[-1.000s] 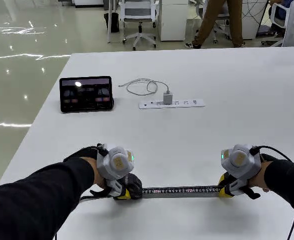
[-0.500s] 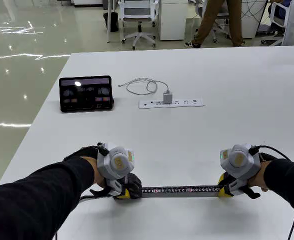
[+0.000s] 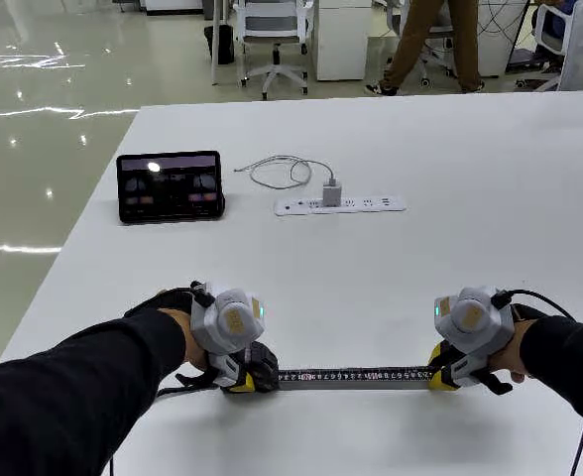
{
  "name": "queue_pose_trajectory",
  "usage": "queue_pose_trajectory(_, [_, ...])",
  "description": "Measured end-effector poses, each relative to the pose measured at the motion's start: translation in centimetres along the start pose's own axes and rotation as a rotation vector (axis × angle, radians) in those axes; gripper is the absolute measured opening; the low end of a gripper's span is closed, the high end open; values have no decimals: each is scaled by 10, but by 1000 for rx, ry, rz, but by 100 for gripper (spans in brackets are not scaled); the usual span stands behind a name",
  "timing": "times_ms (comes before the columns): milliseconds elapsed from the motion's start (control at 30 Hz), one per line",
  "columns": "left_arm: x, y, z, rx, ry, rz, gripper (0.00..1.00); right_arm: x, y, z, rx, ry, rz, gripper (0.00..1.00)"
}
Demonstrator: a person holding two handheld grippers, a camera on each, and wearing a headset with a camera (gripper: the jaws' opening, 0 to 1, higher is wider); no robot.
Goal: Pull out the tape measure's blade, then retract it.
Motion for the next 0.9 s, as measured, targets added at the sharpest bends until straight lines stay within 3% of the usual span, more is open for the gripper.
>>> queue_pose_trajectory(267, [4,-10,-3,-24,-11,10,37,0,-1,-3,-7,-29,-43,19])
queue_pose_trajectory(367, [12,-15,-8,-34,-25,-7,41,0,-4,-2,-1,-16,-33,22])
queue_pose_trajectory(600, [23,-26,-14,-59,-66,0,48,-1,-10,-1,15,-13,-18,28])
queue_pose_trajectory(900, [20,-28,-14,-73,-127,25,58,-3,-13,1,30,-10,-18,37])
Point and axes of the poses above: the centre of the closed fingertips' face, and the gripper's own axes: y roughly forward along the fingers, z roughly to its right, x roughly out of its underside, the point moved 5 cm from there along -y, roughly backward along the fingers, and after that the axes turned 2 degrees about -z, right-handed, at the moved point
